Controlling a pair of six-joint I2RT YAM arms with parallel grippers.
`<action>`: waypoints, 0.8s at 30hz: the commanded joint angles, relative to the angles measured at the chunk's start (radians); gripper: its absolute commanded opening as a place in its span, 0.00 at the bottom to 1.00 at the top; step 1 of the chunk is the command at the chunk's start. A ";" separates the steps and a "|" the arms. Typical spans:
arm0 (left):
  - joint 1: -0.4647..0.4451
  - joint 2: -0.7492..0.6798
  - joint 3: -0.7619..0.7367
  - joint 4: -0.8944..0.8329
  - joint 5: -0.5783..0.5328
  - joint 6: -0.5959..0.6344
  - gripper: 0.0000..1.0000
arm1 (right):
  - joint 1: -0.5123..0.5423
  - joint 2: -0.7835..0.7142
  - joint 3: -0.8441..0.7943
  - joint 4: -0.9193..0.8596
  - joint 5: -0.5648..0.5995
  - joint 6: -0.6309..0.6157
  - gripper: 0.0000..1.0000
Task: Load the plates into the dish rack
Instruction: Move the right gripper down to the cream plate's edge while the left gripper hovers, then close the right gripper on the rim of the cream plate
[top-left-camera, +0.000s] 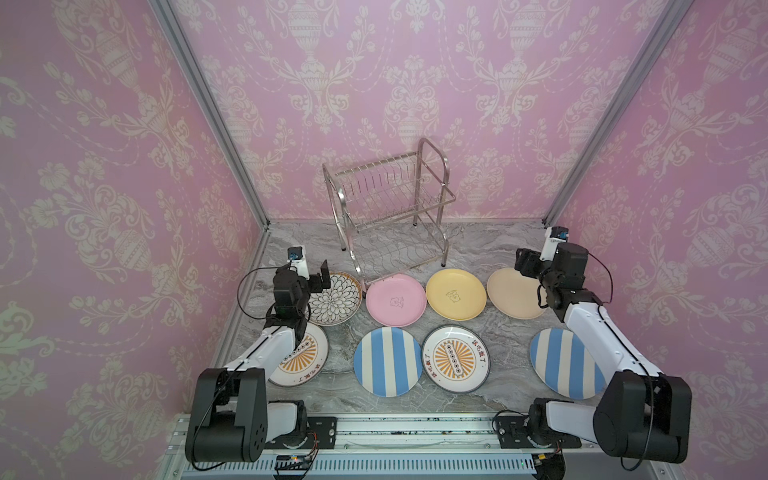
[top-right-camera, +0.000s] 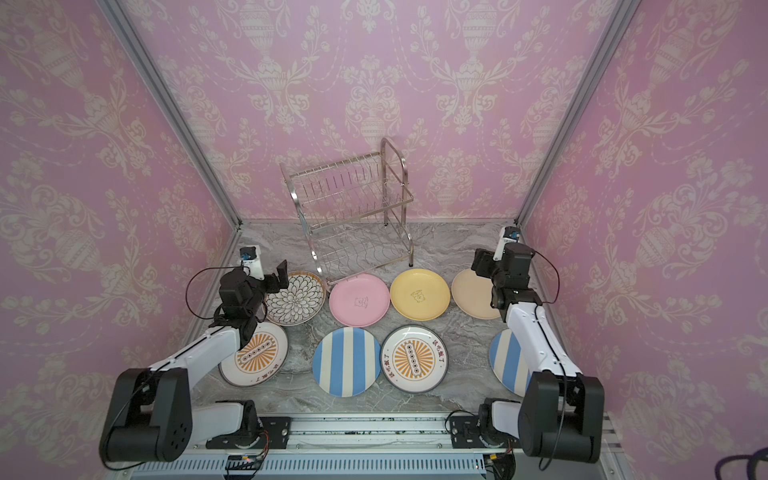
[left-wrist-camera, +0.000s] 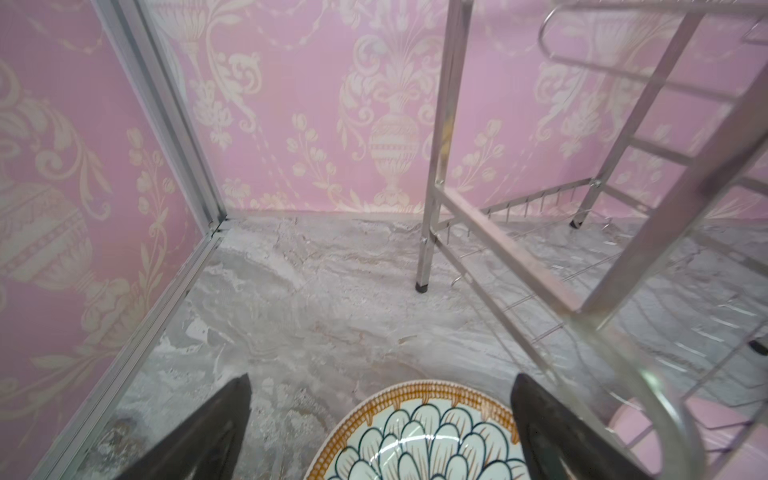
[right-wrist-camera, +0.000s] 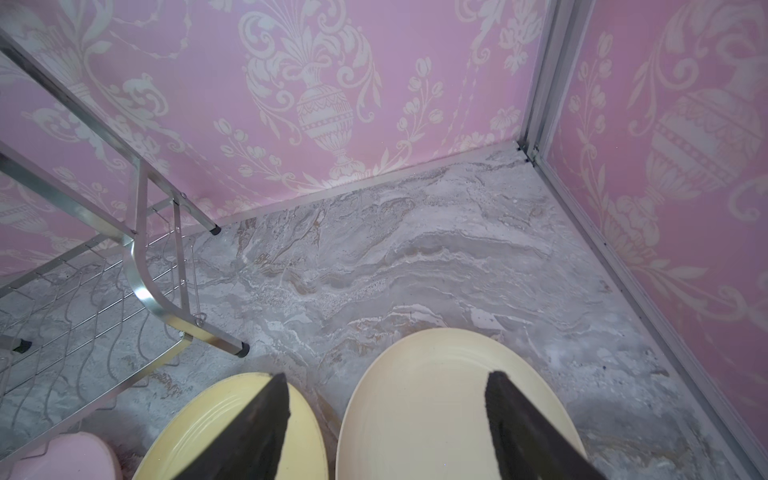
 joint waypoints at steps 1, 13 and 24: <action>-0.006 -0.045 0.045 -0.204 0.111 -0.091 0.99 | -0.072 0.010 0.024 -0.352 -0.071 0.045 0.72; -0.029 -0.138 0.117 -0.278 0.270 -0.126 0.99 | -0.335 0.238 0.072 -0.362 -0.235 0.036 0.61; -0.037 -0.142 0.137 -0.298 0.306 -0.143 0.99 | -0.338 0.394 0.131 -0.315 -0.236 0.031 0.54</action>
